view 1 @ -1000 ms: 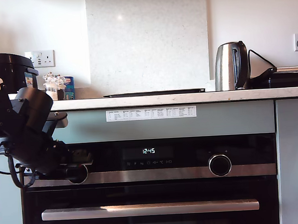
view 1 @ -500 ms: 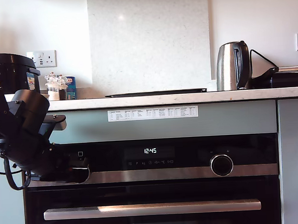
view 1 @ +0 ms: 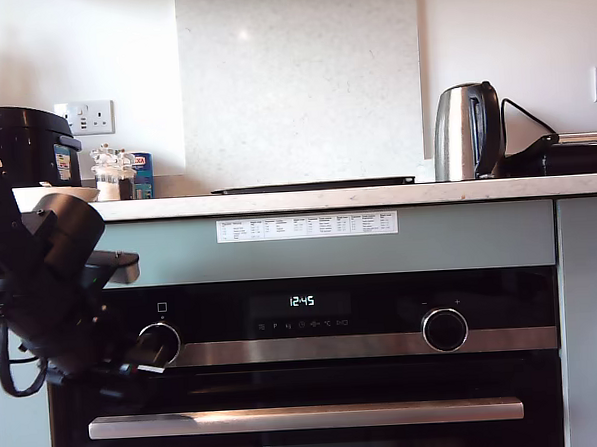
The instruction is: Switch the oven into microwave mode by turning the left rotary switch to the microwave symbol
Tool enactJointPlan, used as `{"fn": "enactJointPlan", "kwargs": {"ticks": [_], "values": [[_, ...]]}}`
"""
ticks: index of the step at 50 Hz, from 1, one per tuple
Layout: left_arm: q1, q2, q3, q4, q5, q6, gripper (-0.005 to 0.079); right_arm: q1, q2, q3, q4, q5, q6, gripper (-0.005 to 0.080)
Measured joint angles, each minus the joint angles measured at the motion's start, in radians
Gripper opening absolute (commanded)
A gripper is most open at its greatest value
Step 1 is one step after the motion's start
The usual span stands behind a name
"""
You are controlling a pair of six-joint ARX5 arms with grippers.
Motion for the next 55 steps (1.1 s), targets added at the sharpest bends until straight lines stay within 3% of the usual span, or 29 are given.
{"fn": "enactJointPlan", "kwargs": {"ticks": [4, 18, 28, 36, 41, 55], "values": [[-0.008, -0.021, 0.000, -0.043, -0.019, 0.014, 0.0309, 0.000, 0.000, 0.000, 0.000, 0.000, 0.000, -0.0012], [-0.121, -0.095, 0.003, -0.121, -0.182, 0.241, 0.0309, 0.000, 0.000, 0.000, 0.000, 0.002, 0.000, -0.0012], [-0.190, -0.095, 0.003, -0.202, -0.269, 0.296, 0.0308, 0.000, 0.000, 0.000, 0.000, 0.003, 0.000, -0.0012], [-0.200, -0.095, 0.003, -0.224, -0.321, 0.314, 0.0307, 0.000, 0.000, 0.000, 0.000, 0.003, 0.000, -0.0012], [-0.193, -0.122, 0.000, -0.239, -0.294, 0.270, 0.0307, 0.000, 0.000, 0.000, 0.000, 0.003, 0.000, -0.0012], [-0.124, -0.426, -0.026, -0.164, -0.119, -0.035, 0.0307, 0.000, 0.000, 0.000, 0.008, 0.003, 0.000, -0.0012]]}}
